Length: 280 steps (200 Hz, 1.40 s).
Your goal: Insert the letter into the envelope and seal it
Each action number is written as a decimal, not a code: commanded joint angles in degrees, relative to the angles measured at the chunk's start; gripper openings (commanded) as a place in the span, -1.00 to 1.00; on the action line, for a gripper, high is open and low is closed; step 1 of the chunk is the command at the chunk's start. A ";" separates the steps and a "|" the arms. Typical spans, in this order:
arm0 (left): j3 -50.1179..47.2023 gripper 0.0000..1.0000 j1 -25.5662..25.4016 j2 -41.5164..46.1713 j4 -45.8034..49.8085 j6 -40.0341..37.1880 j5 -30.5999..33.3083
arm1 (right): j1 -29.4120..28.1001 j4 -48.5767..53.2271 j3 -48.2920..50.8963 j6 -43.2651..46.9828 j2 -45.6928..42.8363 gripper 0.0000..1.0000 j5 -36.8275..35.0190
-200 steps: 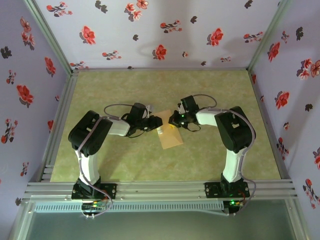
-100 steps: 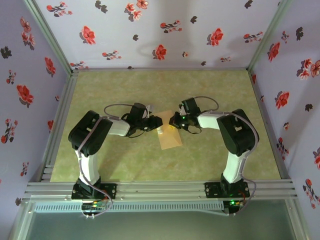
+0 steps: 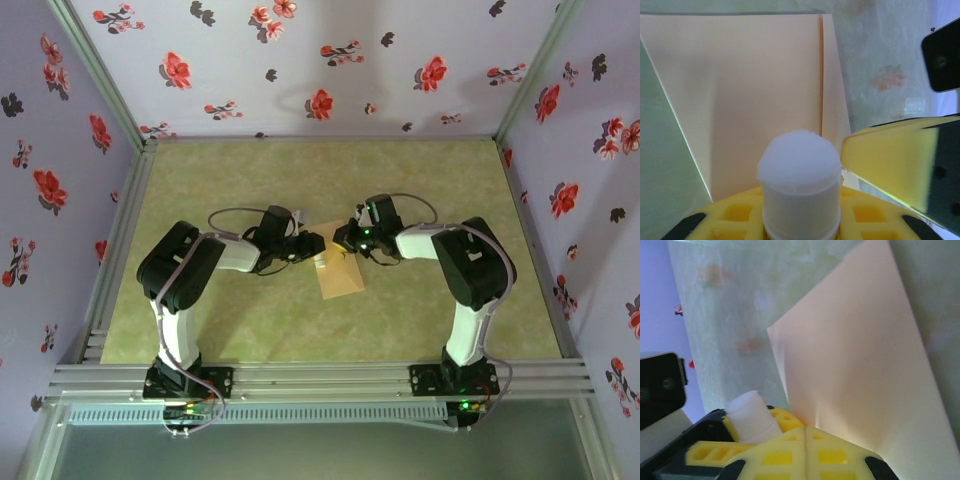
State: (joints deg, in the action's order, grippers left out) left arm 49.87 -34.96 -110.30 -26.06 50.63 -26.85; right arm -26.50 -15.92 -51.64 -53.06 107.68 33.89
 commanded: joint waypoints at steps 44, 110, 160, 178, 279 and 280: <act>0.71 -1.00 -0.59 -4.11 1.46 -0.71 1.00 | 0.27 2.74 1.26 0.07 3.15 -1.00 -1.02; 1.63 -1.00 -0.55 -4.71 2.10 -1.75 0.05 | -0.26 9.24 3.03 3.91 4.05 -1.00 -8.18; 6.26 -1.00 -0.55 -2.15 12.19 -9.81 -0.61 | -1.61 10.77 6.24 5.37 3.35 -1.00 -16.81; 8.03 -1.00 -0.55 -0.90 16.37 -12.80 -0.55 | -1.62 5.78 8.30 3.43 3.36 -1.00 -16.55; 11.65 -1.00 0.46 9.25 27.89 -17.21 -0.11 | -1.28 9.04 2.78 5.46 -8.32 -0.64 -16.52; 11.70 -1.00 0.48 9.37 28.03 -17.22 -0.12 | -1.23 9.23 2.64 5.53 -8.48 -0.63 -16.50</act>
State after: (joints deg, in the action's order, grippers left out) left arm 58.87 -35.16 -106.13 -1.93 36.12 -27.20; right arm -28.38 -14.06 -46.33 -49.98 103.04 20.71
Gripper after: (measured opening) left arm 0.280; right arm 0.141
